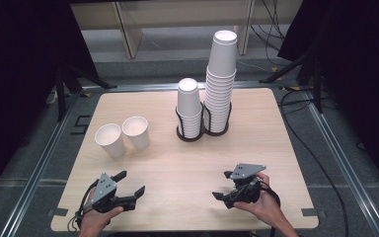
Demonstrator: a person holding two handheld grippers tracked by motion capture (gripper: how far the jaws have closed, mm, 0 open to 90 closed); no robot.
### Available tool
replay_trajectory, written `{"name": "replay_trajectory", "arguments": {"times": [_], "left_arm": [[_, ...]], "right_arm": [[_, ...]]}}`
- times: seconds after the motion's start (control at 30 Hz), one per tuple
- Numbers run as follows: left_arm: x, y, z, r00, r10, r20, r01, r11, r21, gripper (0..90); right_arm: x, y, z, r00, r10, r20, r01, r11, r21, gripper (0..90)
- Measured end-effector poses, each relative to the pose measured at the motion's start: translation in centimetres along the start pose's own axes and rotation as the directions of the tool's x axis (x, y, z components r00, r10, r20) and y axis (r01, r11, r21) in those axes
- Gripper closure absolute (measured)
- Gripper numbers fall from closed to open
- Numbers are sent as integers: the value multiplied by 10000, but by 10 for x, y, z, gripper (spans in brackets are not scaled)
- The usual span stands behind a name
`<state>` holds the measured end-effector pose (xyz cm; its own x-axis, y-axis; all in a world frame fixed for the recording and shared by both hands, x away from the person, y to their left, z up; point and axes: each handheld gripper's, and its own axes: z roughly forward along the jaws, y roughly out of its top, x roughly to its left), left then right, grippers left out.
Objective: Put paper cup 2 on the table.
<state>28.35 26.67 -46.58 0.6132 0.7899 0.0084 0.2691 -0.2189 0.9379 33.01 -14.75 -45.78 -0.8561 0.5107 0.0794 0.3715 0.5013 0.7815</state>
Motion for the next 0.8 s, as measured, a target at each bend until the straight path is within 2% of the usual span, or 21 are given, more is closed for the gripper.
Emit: {"name": "replay_trajectory", "arguments": {"times": [0.13, 0.17, 0.3, 0.37, 0.43, 0.53, 0.73, 0.8], "left_arm": [[-1, 0, -2, 9999, 43, 131, -44, 10000, 75, 144], [-2, 0, -2, 9999, 85, 144, -87, 9999, 139, 144], [-3, 0, -2, 9998, 129, 163, -133, 9996, 259, 145], [-2, -1, -1, 9997, 126, 198, -128, 9999, 111, 144], [-1, -1, 0, 9995, 178, 266, -181, 9997, 131, 144], [-2, -1, -1, 9997, 161, 170, -165, 9995, 274, 144], [-2, -1, 0, 9996, 208, 201, -212, 9996, 196, 144], [-2, -1, 0, 9997, 116, 209, -119, 9998, 142, 144]], "right_arm": [[4, -4, -2, 9999, -132, -27, 132, 9999, -22, 170], [5, -5, -3, 9999, -1, -106, 2, 10000, 38, 168], [7, -7, -4, 9997, -221, -89, 222, 9997, 93, 164], [7, -7, -3, 9997, -242, -53, 243, 9997, 79, 163], [8, -7, -3, 9999, -121, -120, 123, 9998, 136, 163], [7, -7, -2, 9995, -288, -149, 290, 9995, 130, 162], [7, -7, -2, 9995, -291, -105, 292, 9994, 157, 157], [7, -8, -1, 9995, -325, -65, 326, 9994, 141, 157]]}}
